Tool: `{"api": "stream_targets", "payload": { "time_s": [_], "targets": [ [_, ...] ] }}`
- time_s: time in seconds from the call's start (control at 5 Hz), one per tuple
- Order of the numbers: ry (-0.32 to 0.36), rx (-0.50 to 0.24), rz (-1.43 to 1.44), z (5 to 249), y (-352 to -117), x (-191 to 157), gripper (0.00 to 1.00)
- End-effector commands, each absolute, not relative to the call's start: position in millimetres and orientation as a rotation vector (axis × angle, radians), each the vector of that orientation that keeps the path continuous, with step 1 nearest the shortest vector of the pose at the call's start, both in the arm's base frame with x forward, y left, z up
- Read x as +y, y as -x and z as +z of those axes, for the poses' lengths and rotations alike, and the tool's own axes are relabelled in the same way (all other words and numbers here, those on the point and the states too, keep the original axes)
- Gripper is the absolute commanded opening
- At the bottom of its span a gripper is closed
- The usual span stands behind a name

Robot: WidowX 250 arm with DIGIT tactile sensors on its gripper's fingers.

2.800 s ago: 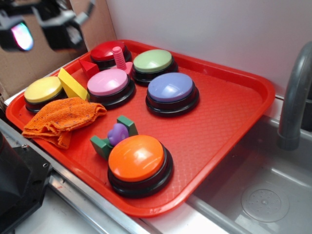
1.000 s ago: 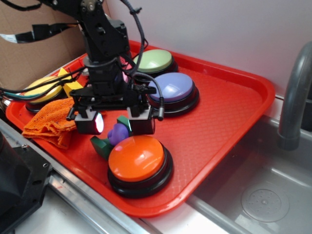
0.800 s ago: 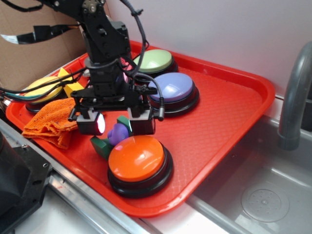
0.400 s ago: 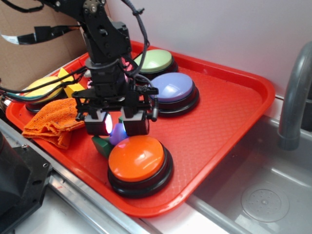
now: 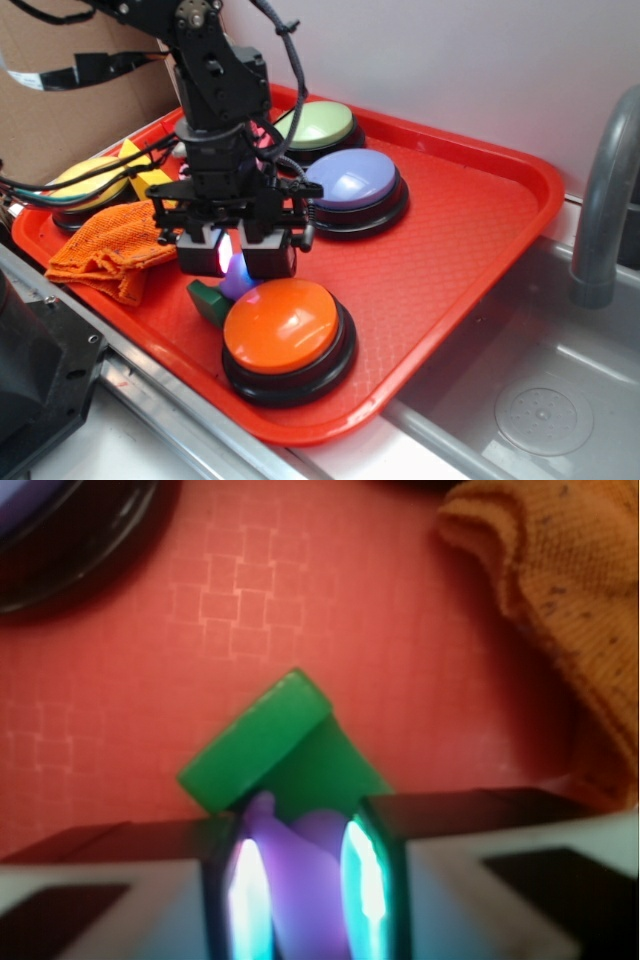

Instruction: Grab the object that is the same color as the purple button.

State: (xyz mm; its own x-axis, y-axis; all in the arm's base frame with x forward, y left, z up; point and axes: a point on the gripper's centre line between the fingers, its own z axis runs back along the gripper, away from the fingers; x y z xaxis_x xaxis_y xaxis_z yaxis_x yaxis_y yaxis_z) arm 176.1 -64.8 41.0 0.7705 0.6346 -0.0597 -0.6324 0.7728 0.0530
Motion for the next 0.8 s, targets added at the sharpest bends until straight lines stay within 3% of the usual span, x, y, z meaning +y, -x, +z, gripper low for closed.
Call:
{"api": "stream_targets", "payload": {
  "time_s": [0.0, 0.4, 0.6],
  "targets": [
    [-0.006, 0.018, 0.502, 109, -190, -32, 0.00],
    [-0.032, 0.058, 0.288, 162, -184, 17, 0.00],
    [-0.033, 0.022, 0.268, 173, -180, 37, 0.00]
  ]
}}
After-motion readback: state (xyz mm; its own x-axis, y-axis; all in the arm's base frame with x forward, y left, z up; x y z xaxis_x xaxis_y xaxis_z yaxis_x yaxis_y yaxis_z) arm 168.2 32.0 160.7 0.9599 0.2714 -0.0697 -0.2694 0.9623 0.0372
